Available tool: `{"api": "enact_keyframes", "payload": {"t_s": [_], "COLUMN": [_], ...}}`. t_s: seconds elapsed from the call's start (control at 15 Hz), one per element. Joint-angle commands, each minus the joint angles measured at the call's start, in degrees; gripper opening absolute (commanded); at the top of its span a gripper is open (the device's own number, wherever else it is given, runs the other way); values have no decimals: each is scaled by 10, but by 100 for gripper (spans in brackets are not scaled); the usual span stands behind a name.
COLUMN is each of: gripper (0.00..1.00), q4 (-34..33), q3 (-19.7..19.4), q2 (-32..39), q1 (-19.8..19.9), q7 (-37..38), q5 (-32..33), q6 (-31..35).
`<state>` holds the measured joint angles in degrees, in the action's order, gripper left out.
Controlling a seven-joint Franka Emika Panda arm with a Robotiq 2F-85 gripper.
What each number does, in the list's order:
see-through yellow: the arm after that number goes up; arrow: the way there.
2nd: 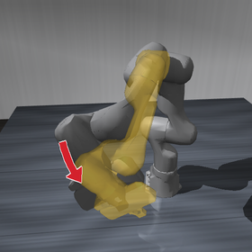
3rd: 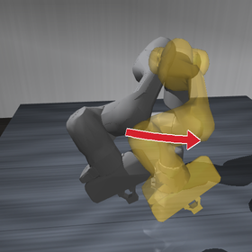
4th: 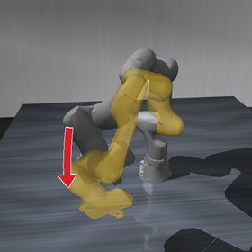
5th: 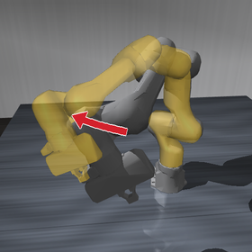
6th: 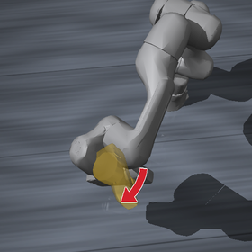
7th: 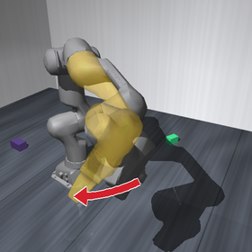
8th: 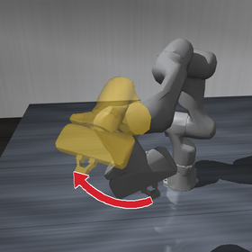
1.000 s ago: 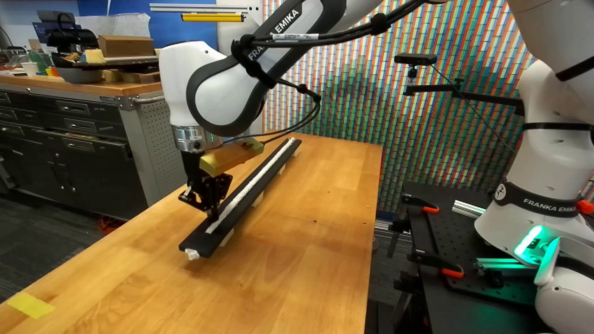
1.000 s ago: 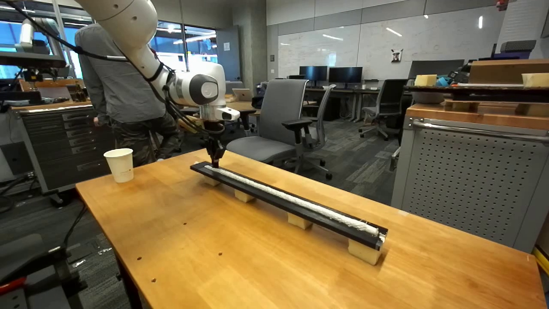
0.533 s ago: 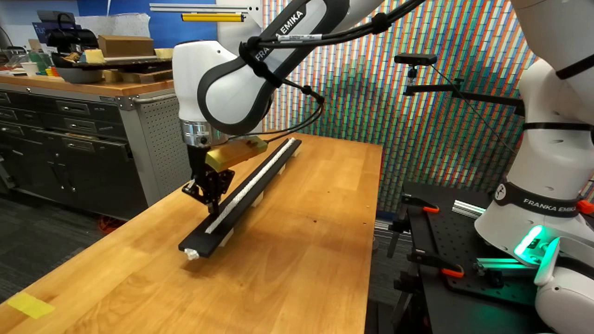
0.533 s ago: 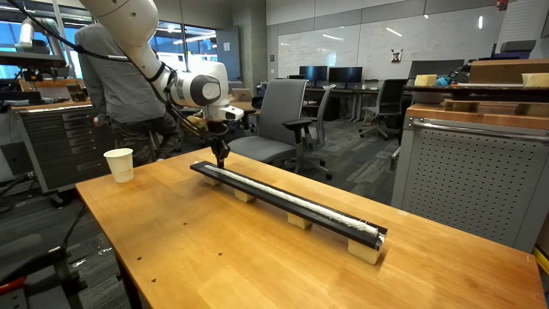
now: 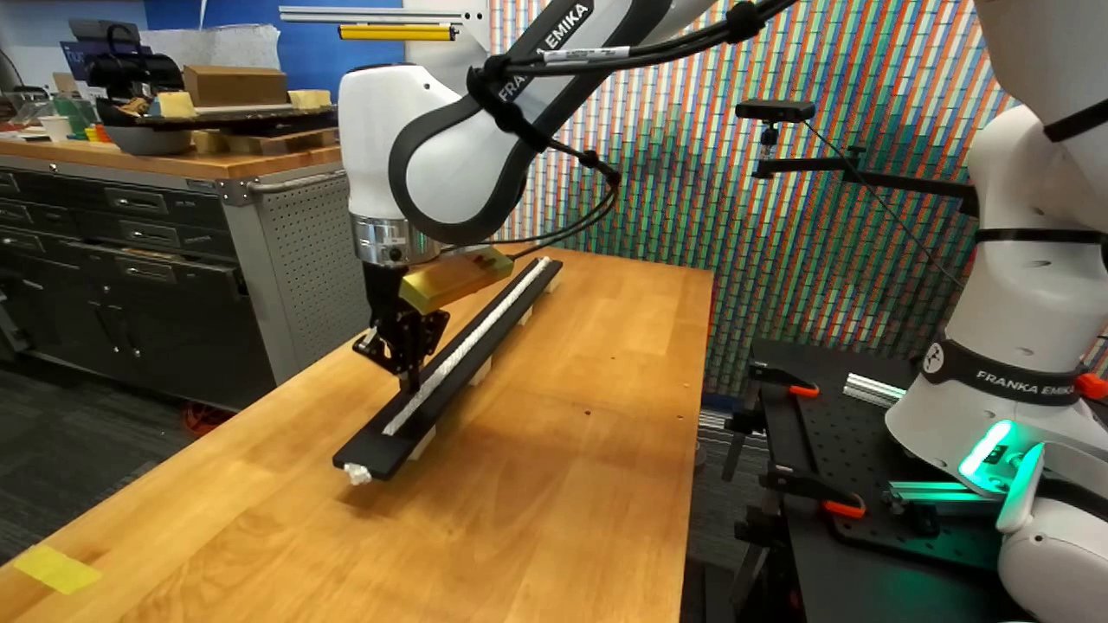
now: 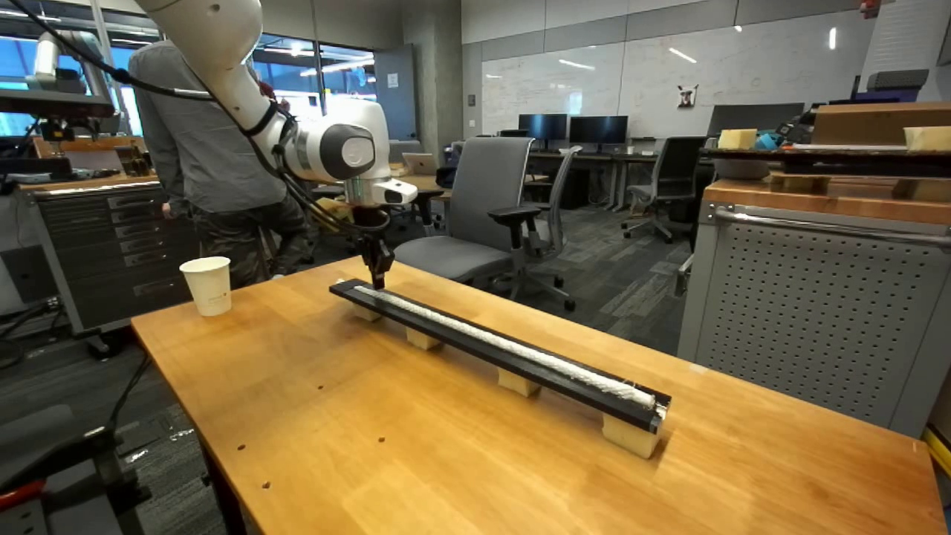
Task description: Straighten the white string on the black object
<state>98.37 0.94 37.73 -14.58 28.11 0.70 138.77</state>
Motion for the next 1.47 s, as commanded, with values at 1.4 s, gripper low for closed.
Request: {"api": "enact_keyframes", "payload": {"t_s": [1.4], "gripper": [0], "q4": [26], "q3": [-31], "q2": [0], "q1": [28], "q7": [-6], "q5": [-11], "q6": [18]}}
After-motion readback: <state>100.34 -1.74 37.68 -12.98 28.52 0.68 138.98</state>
